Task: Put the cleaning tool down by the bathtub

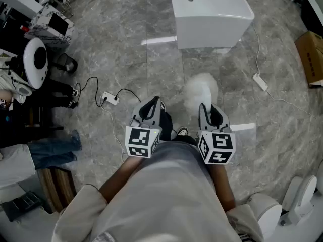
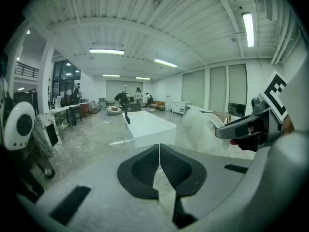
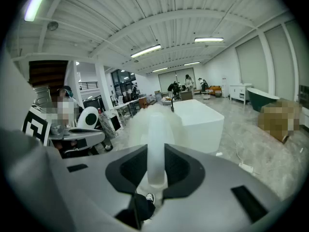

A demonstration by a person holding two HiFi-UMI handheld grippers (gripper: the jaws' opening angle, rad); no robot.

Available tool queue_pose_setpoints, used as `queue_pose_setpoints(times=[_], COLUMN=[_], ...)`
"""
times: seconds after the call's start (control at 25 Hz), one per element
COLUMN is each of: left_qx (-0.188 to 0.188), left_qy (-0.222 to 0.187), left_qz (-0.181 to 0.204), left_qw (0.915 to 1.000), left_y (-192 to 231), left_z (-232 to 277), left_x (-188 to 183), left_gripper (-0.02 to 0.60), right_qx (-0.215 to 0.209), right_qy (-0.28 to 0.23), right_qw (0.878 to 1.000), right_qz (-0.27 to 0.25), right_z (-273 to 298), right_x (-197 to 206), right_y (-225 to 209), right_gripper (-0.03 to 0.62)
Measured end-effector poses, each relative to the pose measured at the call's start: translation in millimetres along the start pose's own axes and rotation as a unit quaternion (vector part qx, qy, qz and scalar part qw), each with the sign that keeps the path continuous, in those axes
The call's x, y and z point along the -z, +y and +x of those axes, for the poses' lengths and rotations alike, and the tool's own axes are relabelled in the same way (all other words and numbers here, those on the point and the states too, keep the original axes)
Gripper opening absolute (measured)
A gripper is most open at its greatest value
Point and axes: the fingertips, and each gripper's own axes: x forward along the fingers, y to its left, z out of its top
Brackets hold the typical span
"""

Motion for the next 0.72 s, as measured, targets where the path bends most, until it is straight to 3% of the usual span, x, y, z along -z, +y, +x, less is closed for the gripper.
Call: queue_pose_setpoints(times=[0.28,0.52,0.72], left_qx=[0.005,0.037,0.031], left_qy=[-0.009,0.005,0.016], left_qz=[-0.016,-0.116,-0.104], left_qw=[0.9998,0.9925,0.9939], left_y=[22,63,106], left_z=[24,63,91], left_x=[-14,-26,-38], left_gripper=[0.009,0.009,0.009], right_qx=[0.009,0.037,0.046], right_qy=[0.017,0.023,0.019], right_qw=[1.0,0.999,0.998], right_qz=[-0.003,0.018,0.044], right_z=[29,66,107], right_x=[-13,-41,-70], right_y=[-10,-26,-26], right_gripper=[0.077,0.077,0.077])
